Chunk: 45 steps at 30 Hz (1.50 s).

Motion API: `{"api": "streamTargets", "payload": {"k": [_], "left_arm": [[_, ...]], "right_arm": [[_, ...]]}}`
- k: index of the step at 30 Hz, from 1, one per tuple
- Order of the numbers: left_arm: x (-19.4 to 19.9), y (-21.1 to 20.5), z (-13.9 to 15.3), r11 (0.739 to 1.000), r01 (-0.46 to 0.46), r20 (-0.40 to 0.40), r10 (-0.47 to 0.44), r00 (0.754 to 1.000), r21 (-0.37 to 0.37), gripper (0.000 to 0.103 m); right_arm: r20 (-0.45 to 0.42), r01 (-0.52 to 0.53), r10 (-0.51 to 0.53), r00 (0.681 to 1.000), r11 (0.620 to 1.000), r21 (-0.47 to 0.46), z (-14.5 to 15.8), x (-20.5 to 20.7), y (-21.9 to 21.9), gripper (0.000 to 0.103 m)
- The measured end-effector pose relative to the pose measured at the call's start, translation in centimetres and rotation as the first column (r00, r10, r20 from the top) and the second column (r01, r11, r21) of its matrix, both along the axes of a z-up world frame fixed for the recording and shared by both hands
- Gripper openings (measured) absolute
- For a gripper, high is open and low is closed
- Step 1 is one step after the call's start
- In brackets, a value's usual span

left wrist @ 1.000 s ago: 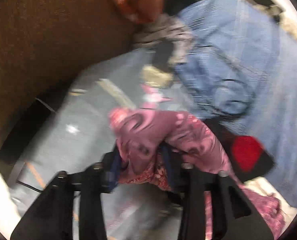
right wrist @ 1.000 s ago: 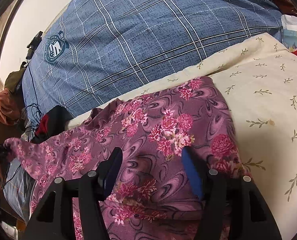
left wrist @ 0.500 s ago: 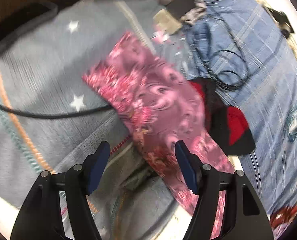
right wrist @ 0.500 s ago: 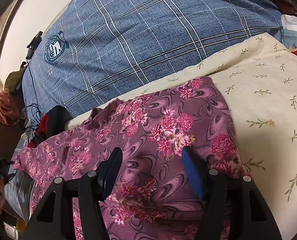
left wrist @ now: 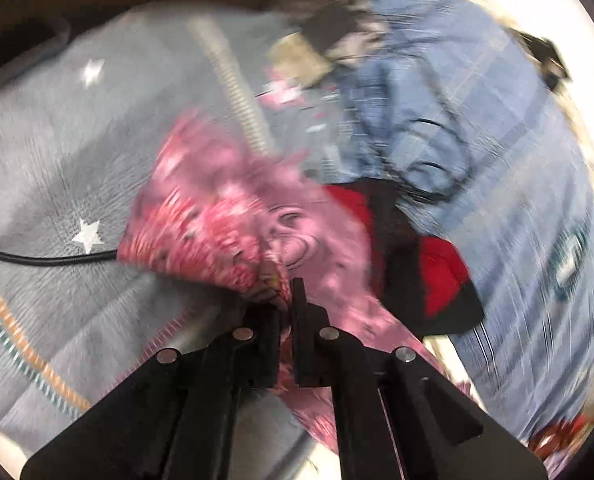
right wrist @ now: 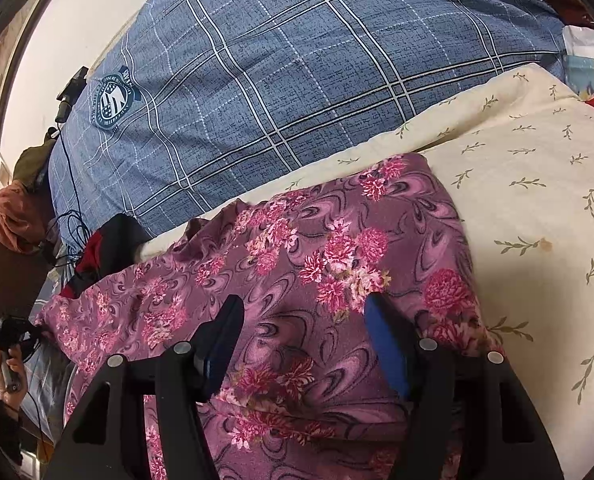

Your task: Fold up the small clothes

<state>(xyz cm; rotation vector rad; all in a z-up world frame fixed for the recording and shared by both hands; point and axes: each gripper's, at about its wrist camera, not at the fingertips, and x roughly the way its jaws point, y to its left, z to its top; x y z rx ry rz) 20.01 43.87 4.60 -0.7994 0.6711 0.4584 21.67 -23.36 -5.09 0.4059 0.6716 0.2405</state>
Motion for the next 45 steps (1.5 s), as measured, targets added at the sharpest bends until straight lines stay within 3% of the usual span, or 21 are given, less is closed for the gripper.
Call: {"api": "streamTargets", "payload": {"k": [5,9,11,16,23,25,26,27,29,30,31,32,33,36,39,42,45], "left_arm": [[-0.5,-7.2,5.4,0.977,0.161,0.071,-0.172,0.983,0.138,0.002],[0.4,-14.4,8.2,0.927,0.303,0.095,-0.33,0.939,0.224,0.002],[1.3,-17.4,8.5,0.906,0.362,0.093,-0.389,0.917,0.218,0.002],[5.5,-26.0,5.2,0.841,0.523,0.043,-0.533,0.845,0.139,0.002],[9.7,-36.1,-3.5,0.762,0.647,-0.121,-0.641,0.758,0.019,0.004],[9.7,-37.2,-5.5,0.746,0.666,-0.161,-0.66,0.734,-0.021,0.016],[9.4,-37.2,-6.1,0.735,0.675,-0.153,-0.675,0.722,-0.06,0.029],[8.6,-36.7,-6.4,0.727,0.68,-0.121,-0.687,0.717,-0.098,0.035],[7.0,-35.2,-5.9,0.721,0.676,-0.031,-0.687,0.726,-0.149,0.037],[5.9,-33.9,-5.3,0.72,0.674,0.034,-0.679,0.733,-0.166,0.052],[4.8,-32.7,-4.7,0.735,0.659,0.087,-0.654,0.751,-0.161,0.062],[3.7,-31.4,-4.3,0.77,0.624,0.104,-0.615,0.782,-0.136,0.076],[2.8,-30.2,-3.9,0.819,0.567,0.098,-0.559,0.824,-0.092,0.08],[2.1,-27.5,-3.3,0.881,0.471,0.069,-0.467,0.882,-0.053,0.08],[1.6,-25.2,-3.1,0.9,0.426,0.12,-0.414,0.902,-0.095,0.08],[1.4,-23.9,-3.0,0.911,0.402,0.117,-0.391,0.913,-0.096,0.08],[1.3,-22.7,-3.5,0.913,0.385,0.122,-0.37,0.921,-0.137,0.08]], "right_arm": [[0.005,-0.002,0.002,1.0,1.0,0.009,0.0,-0.1,-0.1,0.066],[0.007,-0.004,0.003,1.0,1.0,0.014,0.0,-0.1,-0.2,0.066],[0.01,-0.005,0.005,1.0,1.0,0.019,0.0,-0.1,-0.2,0.066],[0.015,-0.008,0.008,1.0,1.0,0.03,0.0,-0.2,-0.3,0.066],[0.024,-0.014,0.012,1.0,0.999,0.05,0.0,-0.4,-0.7,0.066],[0.027,-0.016,0.015,1.0,0.998,0.059,0.0,-0.4,-0.8,0.066],[0.027,-0.016,0.015,1.0,0.998,0.06,0.0,-0.4,-0.8,0.066],[0.026,-0.016,0.015,1.0,0.998,0.059,0.0,-0.5,-0.8,0.066],[0.02,-0.019,0.018,1.0,0.998,0.054,0.1,-0.4,-0.7,0.067],[0.015,-0.018,0.017,1.0,0.999,0.049,0.2,-0.4,-0.6,0.067],[0.002,-0.015,0.015,1.0,0.999,0.037,0.3,-0.3,-0.4,0.068],[-0.025,-0.01,0.01,1.0,1.0,0.009,0.6,0.0,0.1,0.067],[-0.042,-0.01,0.009,0.999,1.0,-0.016,1.0,0.3,0.5,0.069],[-0.019,-0.106,0.107,0.994,0.994,0.006,3.2,0.7,3.4,0.069],[-0.004,-0.241,0.241,0.97,0.97,-0.032,5.3,1.2,9.0,0.072],[-0.024,-0.377,0.379,0.925,0.911,-0.168,5.7,0.6,15.4,0.074],[-0.045,-0.462,0.477,0.878,0.82,-0.339,4.8,-1.2,20.1,0.075]]}}
